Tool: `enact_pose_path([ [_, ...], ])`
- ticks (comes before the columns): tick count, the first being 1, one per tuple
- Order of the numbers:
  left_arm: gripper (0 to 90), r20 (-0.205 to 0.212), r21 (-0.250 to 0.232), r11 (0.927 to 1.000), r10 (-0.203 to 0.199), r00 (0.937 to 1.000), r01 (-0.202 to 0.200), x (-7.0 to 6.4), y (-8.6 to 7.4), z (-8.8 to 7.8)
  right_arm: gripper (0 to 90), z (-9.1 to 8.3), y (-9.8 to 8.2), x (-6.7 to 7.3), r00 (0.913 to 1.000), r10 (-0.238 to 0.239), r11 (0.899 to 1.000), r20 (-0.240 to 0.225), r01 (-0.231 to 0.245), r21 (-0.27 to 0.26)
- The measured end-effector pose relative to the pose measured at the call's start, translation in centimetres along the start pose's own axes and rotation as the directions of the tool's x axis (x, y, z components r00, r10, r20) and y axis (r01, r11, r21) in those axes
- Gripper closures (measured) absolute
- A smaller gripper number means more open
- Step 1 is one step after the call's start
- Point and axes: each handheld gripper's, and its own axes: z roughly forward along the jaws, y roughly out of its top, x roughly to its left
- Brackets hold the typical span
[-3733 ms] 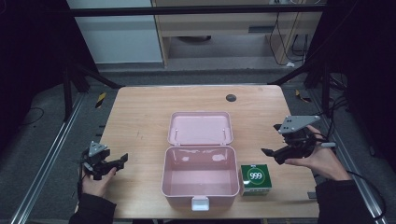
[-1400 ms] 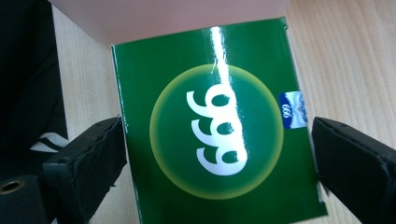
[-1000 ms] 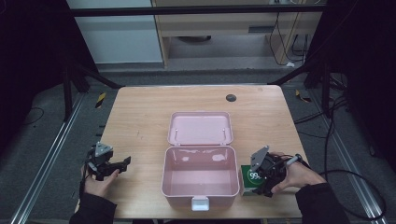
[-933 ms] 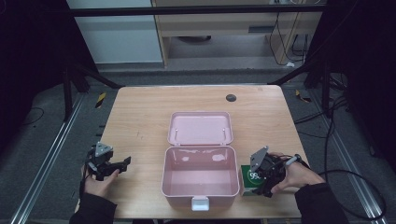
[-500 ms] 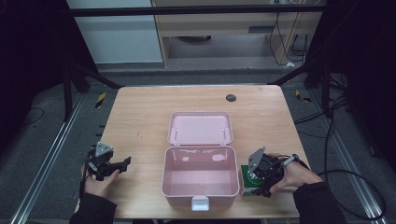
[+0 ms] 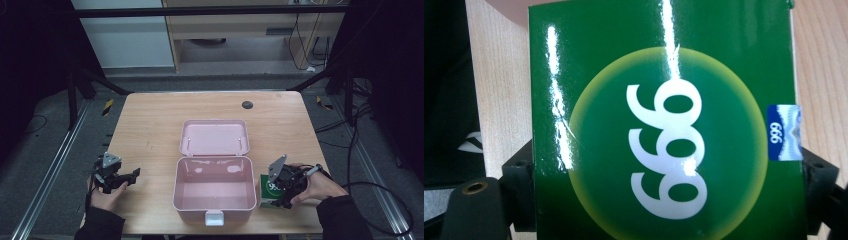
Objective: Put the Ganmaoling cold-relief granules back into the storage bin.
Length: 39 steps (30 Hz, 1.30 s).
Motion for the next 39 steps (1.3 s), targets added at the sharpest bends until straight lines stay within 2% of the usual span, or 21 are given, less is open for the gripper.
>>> enact_pose_path([
  [9, 21.9, 0.002, 0.008, 1.0, 0.003, 1.0, -0.003, 0.0, 0.0, 0.0, 16.2, -2.4, -0.4, 0.4, 0.9989, 0.036, 0.999, 0.029, -0.035, -0.034],
  [11, 22.1, 0.002, 0.01, 0.9999, 0.002, 1.0, -0.002, 0.0, 0.0, 0.0, 16.2, -3.7, -0.5, 0.5, 0.997, 0.061, 0.997, 0.047, -0.059, -0.048],
  [14, 22.3, 0.001, 0.012, 0.9999, 0.002, 1.0, -0.002, 0.0, 0.0, 0.0, 16.2, -5.1, -0.4, 0.5, 0.9948, 0.07, 0.995, 0.074, -0.065, -0.075],
  [18, 22.4, -0.001, 0.012, 0.9999, -0.001, 1.0, 0.001, 0.0, 0.0, 0.0, 16.2, -6.4, -0.1, 0.6, 0.9929, 0.085, 0.992, 0.084, -0.077, -0.098],
  [19, 22.5, -0.002, 0.011, 0.9999, -0.002, 1.0, 0.002, 0.0, 0.0, 0.0, 16.2, -7.2, 0.2, 0.7, 0.992, 0.084, 0.992, 0.094, -0.074, -0.103],
  [26, 22.7, -0.002, 0.015, 0.9999, 0.003, 1.0, -0.003, 0.0, 0.0, 0.0, 16.3, -9.2, 1.4, 1.0, 0.9902, 0.067, 0.993, 0.122, -0.054, -0.109],
  [33, 22.8, -0.002, 0.018, 0.9998, 0.003, 1.0, -0.003, 0.0, 0.0, 0.0, 16.3, -11.1, 2.6, 1.3, 0.9907, 0.058, 0.993, 0.123, -0.044, -0.11],
  [39, 22.9, -0.002, 0.021, 0.9998, 0.004, 1.0, -0.004, 0.0, 0.0, 0.0, 16.3, -12.5, 4.2, 1.5, 0.9899, 0.029, 0.994, 0.139, -0.013, -0.112],
])
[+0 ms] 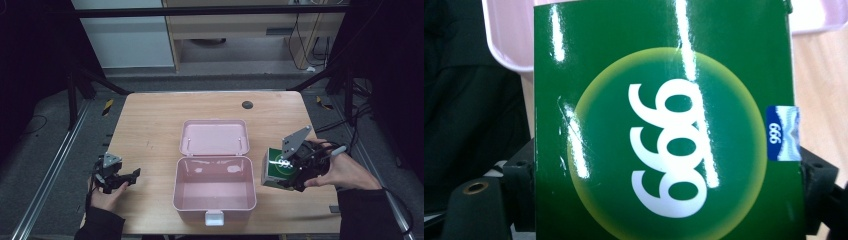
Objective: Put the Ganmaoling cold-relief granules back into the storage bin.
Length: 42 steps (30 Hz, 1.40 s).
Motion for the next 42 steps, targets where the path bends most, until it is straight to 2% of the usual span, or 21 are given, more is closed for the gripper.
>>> enact_pose_path([
  [8, 22.9, -0.001, 0.0, 1.0, 0.002, 1.0, -0.002, -0.1, 0.0, 0.0, 16.3, -0.9, 1.9, -0.1, 0.9998, -0.022, 1.0, 0.0, 0.022, -0.01],
  [16, 22.9, -0.002, -0.003, 1.0, -0.001, 1.0, 0.001, 0.0, 0.0, 0.0, 16.3, -0.9, 3.7, 0.0, 0.9994, -0.035, 0.999, -0.009, 0.035, -0.016],
  [23, 22.9, -0.003, 0.001, 1.0, 0.0, 1.0, 0.0, 0.0, 0.0, 0.1, 16.3, -1.3, 5.4, 0.2, 0.9984, -0.056, 0.998, 0.003, 0.056, -0.026],
  [26, 22.9, -0.004, -0.002, 1.0, -0.001, 1.0, 0.001, 0.0, 0.0, 0.0, 16.3, -1.0, 6.6, 0.4, 0.9969, -0.078, 0.997, 0.0, 0.078, -0.016],
  [31, 22.9, -0.006, -0.001, 1.0, 0.0, 1.0, 0.0, 0.1, 0.0, 0.0, 16.3, -0.6, 7.9, 0.6, 0.9959, -0.09, 0.996, -0.008, 0.09, -0.019],
  [42, 22.9, -0.007, -0.003, 1.0, -0.001, 1.0, 0.001, 0.1, 0.0, 0.0, 16.2, 1.1, 9.1, 0.9, 0.9942, -0.104, 0.995, -0.028, 0.104, -0.013],
])
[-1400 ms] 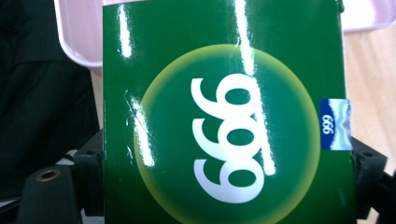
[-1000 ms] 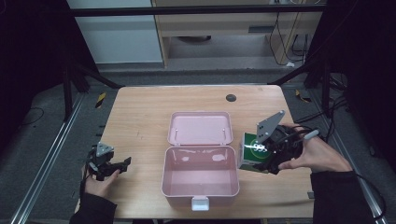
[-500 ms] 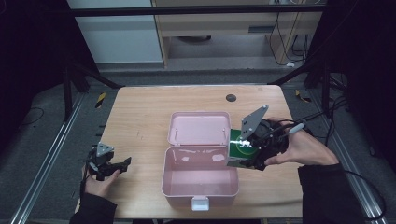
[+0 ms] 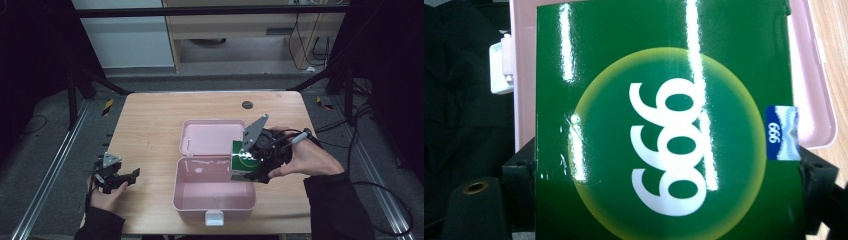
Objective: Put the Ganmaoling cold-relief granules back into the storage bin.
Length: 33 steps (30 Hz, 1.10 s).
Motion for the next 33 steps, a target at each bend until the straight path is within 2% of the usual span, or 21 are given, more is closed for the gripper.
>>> enact_pose_path([
  [21, 22.9, -0.003, -0.001, 1.0, 0.0, 1.0, 0.0, 0.1, 0.0, -0.1, 16.0, 2.1, 1.0, 0.0, 0.9998, -0.01, 1.0, -0.018, 0.01, 0.004],
  [33, 22.8, -0.004, -0.002, 1.0, 0.001, 1.0, -0.001, 0.1, 0.0, -0.1, 16.0, 3.7, 1.4, 0.3, 0.999, -0.026, 0.999, -0.037, 0.027, 0.041],
])
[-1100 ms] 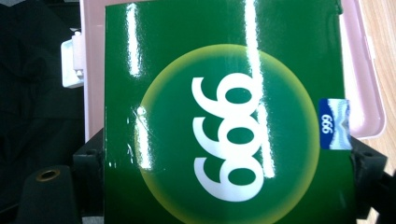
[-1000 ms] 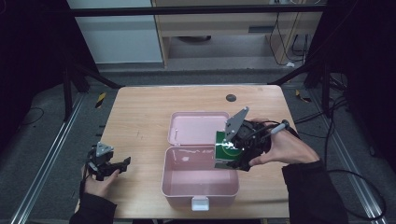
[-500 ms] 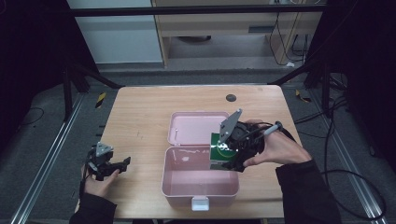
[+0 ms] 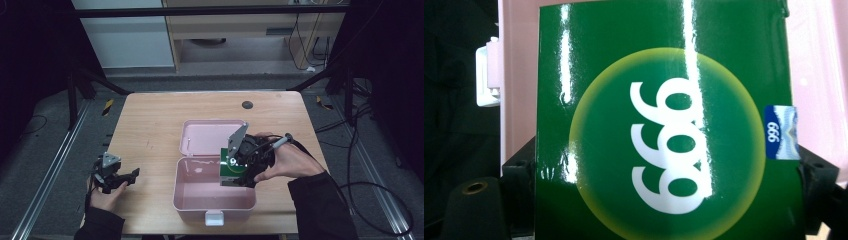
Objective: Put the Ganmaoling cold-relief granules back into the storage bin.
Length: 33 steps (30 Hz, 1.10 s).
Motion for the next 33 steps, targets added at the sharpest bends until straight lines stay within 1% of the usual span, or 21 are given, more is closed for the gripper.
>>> enact_pose_path([
  [3, 22.8, -0.001, -0.003, 1.0, -0.002, 1.0, 0.002, 0.0, 0.0, 0.0, 16.0, 0.2, 0.1, 0.0, 1.0, -0.005, 1.0, -0.004, 0.005, 0.001],
  [6, 22.8, -0.001, -0.006, 1.0, -0.004, 1.0, 0.004, 0.0, 0.0, 0.0, 16.0, 0.8, 0.2, 0.1, 0.9999, -0.012, 1.0, -0.01, 0.013, 0.018],
  [8, 22.8, -0.001, -0.006, 1.0, -0.003, 1.0, 0.003, 0.0, 0.0, -0.1, 16.0, 1.0, 0.2, 0.2, 0.9999, -0.005, 1.0, -0.009, 0.005, 0.023],
  [9, 22.8, -0.001, -0.006, 1.0, -0.003, 1.0, 0.003, 0.0, 0.0, -0.1, 16.0, 1.1, 0.1, 0.1, 0.9999, -0.006, 1.0, -0.014, 0.007, 0.015],
  [10, 22.8, -0.001, -0.006, 1.0, -0.003, 1.0, 0.003, 0.0, 0.0, 0.0, 16.0, 1.4, -0.1, 0.1, 0.9998, 0.002, 1.0, -0.019, -0.001, 0.016],
  [14, 22.8, -0.001, -0.004, 1.0, -0.001, 1.0, 0.001, 0.0, 0.0, 0.0, 16.0, 2.0, -0.4, 0.2, 0.9995, 0.002, 1.0, -0.031, -0.001, 0.023],
  [17, 22.8, -0.001, -0.004, 1.0, -0.001, 1.0, 0.001, 0.0, 0.0, 0.0, 16.0, 2.2, -0.5, 0.3, 0.9996, -0.003, 1.0, -0.028, 0.004, 0.028],
  [20, 22.8, -0.001, -0.005, 1.0, -0.002, 1.0, 0.002, 0.0, 0.0, 0.0, 16.0, 2.8, -0.8, 0.3, 0.9991, 0.0, 1.0, -0.042, 0.001, 0.026],
  [31, 22.8, -0.002, -0.005, 1.0, -0.001, 1.0, 0.001, 0.0, 0.0, 0.0, 16.0, 4.0, -1.5, 0.6, 0.9984, -0.001, 0.999, -0.056, 0.003, 0.034],
  [33, 22.8, -0.001, -0.005, 1.0, -0.001, 1.0, 0.001, 0.0, 0.0, 0.0, 16.0, 4.2, -1.6, 0.7, 0.9982, 0.005, 1.0, -0.059, -0.003, 0.03],
])
